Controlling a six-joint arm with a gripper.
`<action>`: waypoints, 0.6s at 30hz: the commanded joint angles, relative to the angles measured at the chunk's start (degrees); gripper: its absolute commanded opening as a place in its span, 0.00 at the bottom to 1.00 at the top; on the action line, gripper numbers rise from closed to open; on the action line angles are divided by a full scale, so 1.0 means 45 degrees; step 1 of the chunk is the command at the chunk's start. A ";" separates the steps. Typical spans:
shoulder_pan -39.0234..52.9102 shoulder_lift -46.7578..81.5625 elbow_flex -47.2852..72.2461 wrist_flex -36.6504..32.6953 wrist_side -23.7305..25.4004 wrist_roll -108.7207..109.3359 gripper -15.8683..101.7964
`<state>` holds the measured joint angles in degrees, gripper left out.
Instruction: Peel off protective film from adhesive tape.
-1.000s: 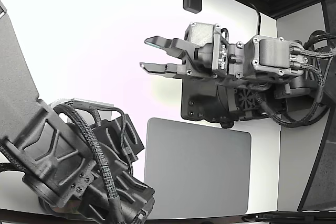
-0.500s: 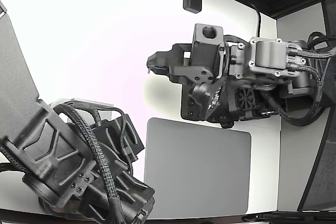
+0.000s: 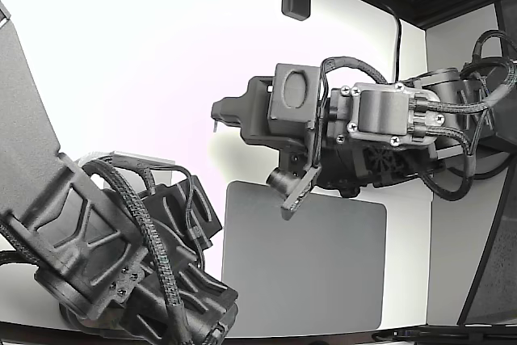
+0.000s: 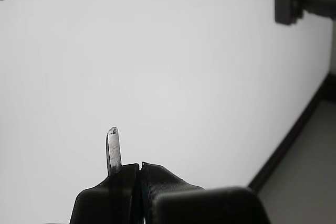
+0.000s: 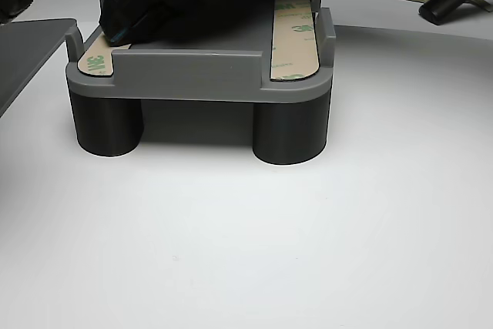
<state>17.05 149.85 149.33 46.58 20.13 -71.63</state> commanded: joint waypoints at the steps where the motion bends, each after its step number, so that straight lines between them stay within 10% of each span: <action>1: 0.0430 -0.1191 -0.1211 0.0527 0.0586 0.0547 0.04; 18: 0.3398 -0.3770 -0.1289 -0.0352 0.3320 0.2500 0.04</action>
<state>31.90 133.24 145.55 45.70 34.01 -60.56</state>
